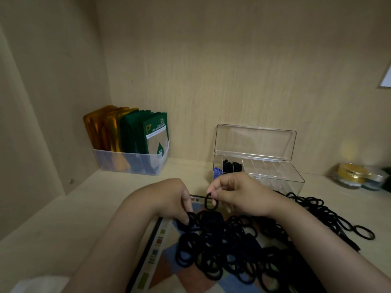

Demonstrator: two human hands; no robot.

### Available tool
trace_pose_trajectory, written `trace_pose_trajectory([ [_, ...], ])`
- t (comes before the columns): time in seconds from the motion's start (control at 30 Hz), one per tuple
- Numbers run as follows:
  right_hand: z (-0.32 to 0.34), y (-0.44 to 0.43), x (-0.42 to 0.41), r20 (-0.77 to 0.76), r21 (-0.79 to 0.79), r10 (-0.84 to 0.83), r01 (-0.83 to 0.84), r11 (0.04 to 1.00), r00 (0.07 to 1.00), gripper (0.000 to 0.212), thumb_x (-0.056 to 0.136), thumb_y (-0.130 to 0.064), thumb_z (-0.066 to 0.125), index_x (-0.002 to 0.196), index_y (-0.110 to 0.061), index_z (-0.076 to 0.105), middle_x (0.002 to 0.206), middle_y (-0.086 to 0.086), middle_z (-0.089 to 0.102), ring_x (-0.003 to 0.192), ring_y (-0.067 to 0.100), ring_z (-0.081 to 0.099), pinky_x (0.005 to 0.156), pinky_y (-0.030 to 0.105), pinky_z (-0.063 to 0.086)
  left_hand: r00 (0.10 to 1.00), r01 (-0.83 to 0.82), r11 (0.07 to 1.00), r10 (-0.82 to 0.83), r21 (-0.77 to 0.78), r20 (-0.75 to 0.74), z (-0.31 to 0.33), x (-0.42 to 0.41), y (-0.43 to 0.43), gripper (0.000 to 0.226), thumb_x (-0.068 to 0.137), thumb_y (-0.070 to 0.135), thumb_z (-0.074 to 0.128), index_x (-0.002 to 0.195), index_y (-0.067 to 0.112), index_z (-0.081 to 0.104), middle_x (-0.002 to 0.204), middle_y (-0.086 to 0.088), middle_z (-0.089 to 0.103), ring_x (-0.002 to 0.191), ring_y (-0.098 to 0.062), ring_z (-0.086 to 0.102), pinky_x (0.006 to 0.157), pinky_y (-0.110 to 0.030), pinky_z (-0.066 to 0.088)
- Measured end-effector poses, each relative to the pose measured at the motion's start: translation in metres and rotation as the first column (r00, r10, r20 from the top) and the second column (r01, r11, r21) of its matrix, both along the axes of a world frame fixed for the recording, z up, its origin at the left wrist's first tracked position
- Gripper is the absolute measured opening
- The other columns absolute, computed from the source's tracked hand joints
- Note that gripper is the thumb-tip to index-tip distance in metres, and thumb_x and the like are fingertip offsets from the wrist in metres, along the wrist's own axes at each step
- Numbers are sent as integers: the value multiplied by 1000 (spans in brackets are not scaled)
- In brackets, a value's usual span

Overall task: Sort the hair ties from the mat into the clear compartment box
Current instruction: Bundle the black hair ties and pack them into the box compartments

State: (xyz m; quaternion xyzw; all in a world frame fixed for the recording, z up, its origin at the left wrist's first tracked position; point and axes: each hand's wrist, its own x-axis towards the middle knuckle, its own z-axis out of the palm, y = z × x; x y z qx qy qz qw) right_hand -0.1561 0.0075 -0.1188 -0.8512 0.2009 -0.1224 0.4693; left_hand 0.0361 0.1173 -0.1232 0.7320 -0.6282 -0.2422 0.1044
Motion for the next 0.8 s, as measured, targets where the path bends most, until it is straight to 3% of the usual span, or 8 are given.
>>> trace_pose_trajectory([
  [0.07, 1, 3, 1, -102, -49, 41, -46, 998, 994, 15, 98, -11, 59, 97, -20, 71, 80, -3, 71, 54, 7, 54, 53, 17, 44, 1000, 0, 1000, 0, -5, 26, -2, -1, -1, 9, 78, 23, 82, 84, 26, 77, 78, 10, 72, 68, -3, 63, 62, -17, 49],
  [0.2, -2, 4, 3, -268, -355, -9, -90, 930, 963, 16, 94, -20, 65, 102, -30, 73, 85, -11, 68, 69, -6, 57, 68, 8, 42, 994, -54, 996, 47, -67, -97, -6, 2, -3, 8, 85, 21, 75, 83, 27, 70, 74, 9, 69, 59, -3, 58, 56, -19, 47],
  [0.33, -1, 3, 1, -356, -434, -21, -146, 889, 934, 28, 89, -26, 71, 117, -32, 71, 87, -15, 62, 79, -3, 58, 73, 10, 41, 977, -106, 980, 71, -170, -202, -8, 5, -5, 3, 87, 20, 72, 90, 22, 72, 73, 8, 68, 63, -7, 59, 59, -24, 50],
  [0.4, -2, 4, 1, -357, -459, -41, -137, 878, 933, 25, 87, -29, 73, 112, -33, 74, 87, -17, 63, 81, -3, 60, 72, 8, 42, 964, -129, 971, 76, -200, -257, -10, 5, -8, 6, 88, 19, 71, 89, 23, 76, 71, 9, 68, 63, -6, 59, 61, -26, 50],
  [0.5, -6, 4, 2, -316, -430, -49, -96, 898, 948, 12, 86, -29, 75, 97, -30, 78, 87, -17, 68, 82, -5, 63, 75, 10, 46, 947, -162, 953, 76, -256, -313, -12, 3, -11, 15, 90, 18, 69, 99, 25, 79, 81, 13, 74, 70, 1, 64, 69, -19, 52],
  [0.63, -2, -3, -4, -251, -339, -123, 31, 940, 960, 3, 89, -24, 73, 89, -25, 76, 78, -10, 73, 64, 1, 67, 62, 15, 51, 902, -253, 932, 130, -259, -412, -16, 2, -15, 22, 93, 19, 65, 112, 23, 76, 102, 9, 76, 74, -6, 65, 71, -22, 54],
  [0.73, 0, -7, -9, -134, -252, -209, 171, 952, 969, 4, 89, -19, 74, 87, -20, 77, 79, -3, 77, 69, 20, 73, 65, 31, 61, 867, -318, 908, 162, -272, -472, -20, -4, -19, 26, 93, 19, 66, 117, 22, 74, 102, 7, 75, 82, -11, 71, 80, -27, 59],
  [0.8, 1, -8, -11, -38, -195, -263, 251, 948, 964, 4, 88, -17, 75, 86, -18, 78, 79, 1, 78, 71, 21, 74, 67, 31, 61, 840, -377, 880, 194, -288, -507, -22, -11, -22, 26, 91, 21, 68, 117, 25, 73, 96, 6, 73, 70, -10, 71, 80, -29, 58],
])
